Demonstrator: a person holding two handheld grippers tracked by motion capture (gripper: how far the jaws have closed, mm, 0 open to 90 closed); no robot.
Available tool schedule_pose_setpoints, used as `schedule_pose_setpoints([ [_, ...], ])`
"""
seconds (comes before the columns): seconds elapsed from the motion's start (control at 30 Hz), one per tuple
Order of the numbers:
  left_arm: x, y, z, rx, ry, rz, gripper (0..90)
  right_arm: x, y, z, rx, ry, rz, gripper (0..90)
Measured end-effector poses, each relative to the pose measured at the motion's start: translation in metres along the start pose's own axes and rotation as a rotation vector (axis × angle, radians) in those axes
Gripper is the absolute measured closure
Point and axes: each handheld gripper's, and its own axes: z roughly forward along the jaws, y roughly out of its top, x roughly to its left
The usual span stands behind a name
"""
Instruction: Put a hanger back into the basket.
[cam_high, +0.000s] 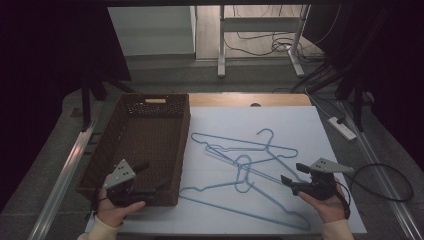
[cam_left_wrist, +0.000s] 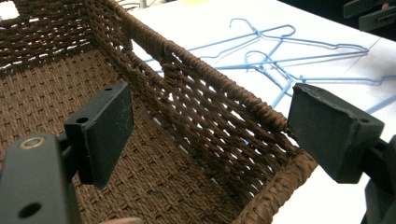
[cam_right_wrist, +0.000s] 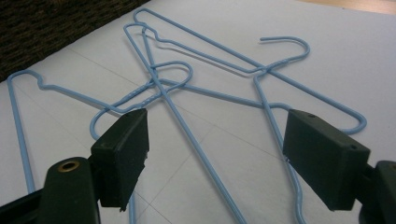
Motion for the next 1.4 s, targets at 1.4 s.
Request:
schedule_pose_setpoints([
  [1.4,-0.003,0.000,0.001,0.017,-0.015,0.017,16.8,-0.002,0.046,0.037,0.202,-0.064,-0.087,23.7],
])
